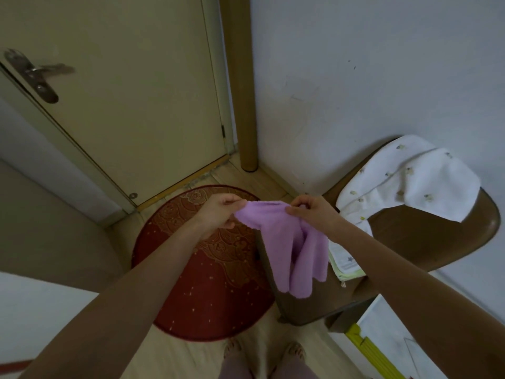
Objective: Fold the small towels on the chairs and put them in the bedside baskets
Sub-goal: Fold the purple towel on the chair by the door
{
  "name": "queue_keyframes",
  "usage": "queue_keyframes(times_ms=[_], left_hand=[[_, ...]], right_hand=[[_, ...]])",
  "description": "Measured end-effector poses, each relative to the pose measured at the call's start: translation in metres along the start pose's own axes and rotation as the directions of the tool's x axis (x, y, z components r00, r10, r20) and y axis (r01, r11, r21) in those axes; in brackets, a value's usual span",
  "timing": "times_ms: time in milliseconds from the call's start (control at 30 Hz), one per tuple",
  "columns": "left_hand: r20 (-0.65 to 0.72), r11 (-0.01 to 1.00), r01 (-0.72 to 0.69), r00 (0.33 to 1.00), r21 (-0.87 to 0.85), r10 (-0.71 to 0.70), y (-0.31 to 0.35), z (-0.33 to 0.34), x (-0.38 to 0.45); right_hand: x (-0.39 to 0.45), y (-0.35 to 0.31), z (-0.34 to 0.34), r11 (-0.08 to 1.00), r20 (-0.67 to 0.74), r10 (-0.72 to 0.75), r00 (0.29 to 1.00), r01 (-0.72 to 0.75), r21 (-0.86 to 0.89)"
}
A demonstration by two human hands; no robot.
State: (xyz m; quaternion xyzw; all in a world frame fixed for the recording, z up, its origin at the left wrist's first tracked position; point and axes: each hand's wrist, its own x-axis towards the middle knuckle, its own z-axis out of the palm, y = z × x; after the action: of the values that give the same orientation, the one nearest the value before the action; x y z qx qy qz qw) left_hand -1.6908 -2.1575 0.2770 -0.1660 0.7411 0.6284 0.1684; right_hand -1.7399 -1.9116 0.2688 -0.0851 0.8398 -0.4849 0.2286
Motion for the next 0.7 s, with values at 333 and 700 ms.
queue_keyframes(times_ms=[333, 700], left_hand=[[0.315, 0.980, -0.142, 0.945, 0.142, 0.091, 0.024, 0.022, -0.004], [0.277, 0.960, -0.233, 0.943, 0.153, 0.185, 0.032, 0.025, 0.009]], right_hand=[[0.001, -0.017, -0.017, 0.990, 0.121, -0.075, 0.990, 0.059, 0.131], [-0.015, -0.021, -0.028, 0.998, 0.156, -0.057, 0.986, 0.058, 0.001]])
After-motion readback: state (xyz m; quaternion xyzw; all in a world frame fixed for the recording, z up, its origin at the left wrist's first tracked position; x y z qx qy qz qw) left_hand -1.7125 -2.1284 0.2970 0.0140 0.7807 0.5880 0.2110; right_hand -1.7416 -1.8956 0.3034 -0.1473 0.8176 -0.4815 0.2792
